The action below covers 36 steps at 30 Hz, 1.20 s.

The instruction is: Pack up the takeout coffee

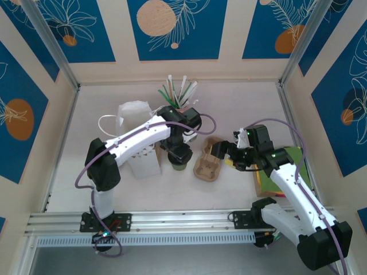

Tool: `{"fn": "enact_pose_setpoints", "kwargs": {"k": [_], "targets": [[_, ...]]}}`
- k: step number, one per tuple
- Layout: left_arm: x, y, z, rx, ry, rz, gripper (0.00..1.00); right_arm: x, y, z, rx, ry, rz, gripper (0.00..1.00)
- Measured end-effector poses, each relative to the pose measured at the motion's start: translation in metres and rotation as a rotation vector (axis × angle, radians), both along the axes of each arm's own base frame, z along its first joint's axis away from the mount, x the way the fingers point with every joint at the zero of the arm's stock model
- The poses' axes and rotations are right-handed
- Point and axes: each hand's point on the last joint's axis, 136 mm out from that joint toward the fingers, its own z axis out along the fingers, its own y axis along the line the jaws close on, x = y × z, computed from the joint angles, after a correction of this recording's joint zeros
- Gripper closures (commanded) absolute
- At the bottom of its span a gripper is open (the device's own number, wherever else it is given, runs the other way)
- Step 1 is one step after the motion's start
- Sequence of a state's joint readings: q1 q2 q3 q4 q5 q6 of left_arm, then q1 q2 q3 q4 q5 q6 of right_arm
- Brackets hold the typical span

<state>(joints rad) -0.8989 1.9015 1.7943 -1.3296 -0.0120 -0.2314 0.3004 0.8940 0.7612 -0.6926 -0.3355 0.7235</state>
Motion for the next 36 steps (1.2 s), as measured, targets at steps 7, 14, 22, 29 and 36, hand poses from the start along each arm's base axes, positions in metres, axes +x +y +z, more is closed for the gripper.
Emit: {"fn": "enact_pose_setpoints", "kwargs": {"k": [7, 14, 22, 29, 36], "targets": [[0.0009, -0.0009, 0.0000, -0.005, 0.003, 0.117, 0.33, -0.0011, 0.0001, -0.0020, 0.003, 0.007, 0.002, 0.01], [0.0036, 0.0000, -0.0039, 0.009, -0.003, 0.215, 0.33, -0.0015, 0.0006, -0.0018, 0.006, 0.008, 0.004, 0.01], [0.0051, 0.0015, -0.0046, 0.016, -0.011, 0.243, 0.33, -0.0018, 0.0009, -0.0017, 0.008, 0.009, 0.006, 0.01], [0.0049, 0.0013, -0.0045, 0.016, -0.010, 0.258, 0.33, -0.0027, 0.0007, -0.0041, 0.006, 0.015, 0.006, 0.01], [0.0044, -0.0025, -0.0089, -0.001, 0.000, 0.269, 0.33, -0.0040, 0.0003, -0.0064, 0.007, 0.018, 0.004, 0.01]]}}
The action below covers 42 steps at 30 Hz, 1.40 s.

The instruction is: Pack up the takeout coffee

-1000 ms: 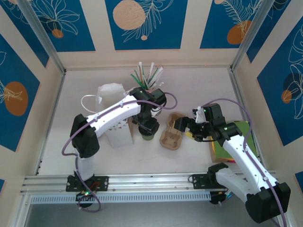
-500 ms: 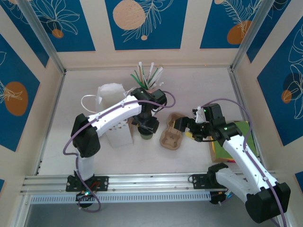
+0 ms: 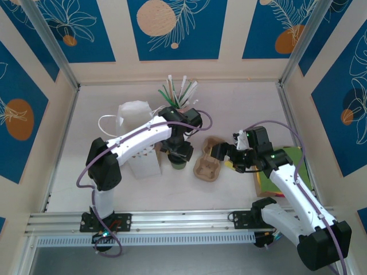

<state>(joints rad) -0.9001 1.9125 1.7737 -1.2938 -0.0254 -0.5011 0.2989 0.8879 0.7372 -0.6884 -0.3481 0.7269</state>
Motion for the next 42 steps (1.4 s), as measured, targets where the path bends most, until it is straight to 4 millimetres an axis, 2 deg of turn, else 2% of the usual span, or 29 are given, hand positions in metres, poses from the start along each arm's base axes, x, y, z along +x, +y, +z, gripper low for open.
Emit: {"fn": "enact_pose_setpoints", "kwargs": {"k": [6, 14, 32, 42], "targets": [[-0.004, 0.003, -0.013, 0.013, 0.022, 0.021, 0.31, -0.001, 0.000, 0.003, 0.004, -0.015, 0.000, 0.01], [-0.004, 0.002, -0.013, 0.012, 0.019, 0.025, 0.23, -0.001, 0.000, 0.003, 0.004, -0.015, 0.000, 0.01], [-0.002, -0.001, -0.001, 0.014, -0.006, -0.013, 0.19, -0.004, -0.002, 0.002, 0.007, -0.011, -0.007, 0.01], [0.001, -0.001, -0.005, 0.037, -0.006, -0.085, 0.15, -0.005, -0.002, 0.002, 0.006, -0.009, -0.007, 0.01]]}}
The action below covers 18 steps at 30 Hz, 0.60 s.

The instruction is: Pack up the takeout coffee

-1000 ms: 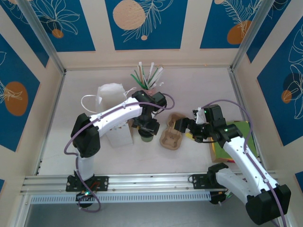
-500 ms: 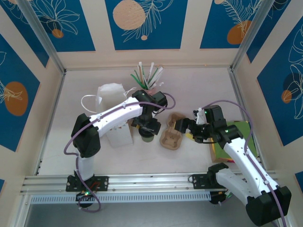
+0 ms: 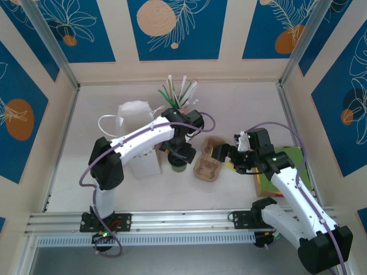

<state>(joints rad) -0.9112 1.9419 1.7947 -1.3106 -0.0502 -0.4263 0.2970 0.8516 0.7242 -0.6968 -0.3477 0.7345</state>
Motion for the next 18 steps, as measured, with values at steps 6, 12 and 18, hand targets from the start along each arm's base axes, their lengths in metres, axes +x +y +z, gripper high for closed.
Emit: {"fn": "enact_pose_setpoints", "kwargs": {"k": [6, 12, 18], "targets": [[0.0006, 0.0018, -0.0050, 0.025, 0.006, -0.037, 0.16, -0.0012, -0.0004, -0.0002, -0.001, 0.003, 0.000, 0.01], [0.0014, 0.0008, -0.0062, 0.029, 0.006, -0.052, 0.18, -0.0016, -0.0006, 0.0003, -0.001, 0.001, 0.000, 0.01], [0.0041, -0.0023, -0.0008, 0.018, -0.007, -0.063, 0.20, -0.0016, -0.0005, 0.0003, 0.000, 0.001, 0.000, 0.01]]}}
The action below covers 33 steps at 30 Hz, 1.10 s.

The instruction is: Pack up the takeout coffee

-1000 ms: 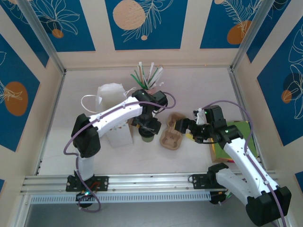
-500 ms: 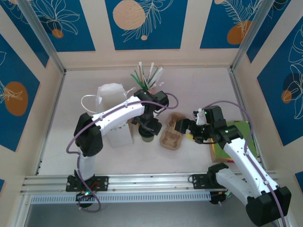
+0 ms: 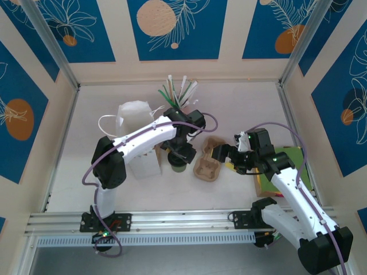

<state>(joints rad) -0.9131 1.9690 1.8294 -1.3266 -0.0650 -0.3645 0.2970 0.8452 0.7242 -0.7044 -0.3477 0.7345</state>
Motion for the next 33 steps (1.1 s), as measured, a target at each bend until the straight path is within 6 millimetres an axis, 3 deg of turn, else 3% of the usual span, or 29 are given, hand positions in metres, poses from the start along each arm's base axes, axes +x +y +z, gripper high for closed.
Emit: {"fn": "enact_pose_setpoints", "kwargs": {"k": [10, 28, 33], "targets": [[0.0013, -0.0017, -0.0054, 0.012, 0.009, -0.006, 0.26, 0.0003, -0.0004, 0.0000, 0.000, 0.000, -0.002, 0.01], [0.0010, -0.0018, -0.0055, 0.014, 0.007, -0.022, 0.25, 0.0005, -0.0005, 0.0000, 0.000, 0.000, -0.003, 0.01], [0.0011, -0.0015, -0.0051, 0.015, 0.006, -0.033, 0.36, 0.0005, -0.0006, 0.0000, 0.000, 0.000, -0.003, 0.01]]}}
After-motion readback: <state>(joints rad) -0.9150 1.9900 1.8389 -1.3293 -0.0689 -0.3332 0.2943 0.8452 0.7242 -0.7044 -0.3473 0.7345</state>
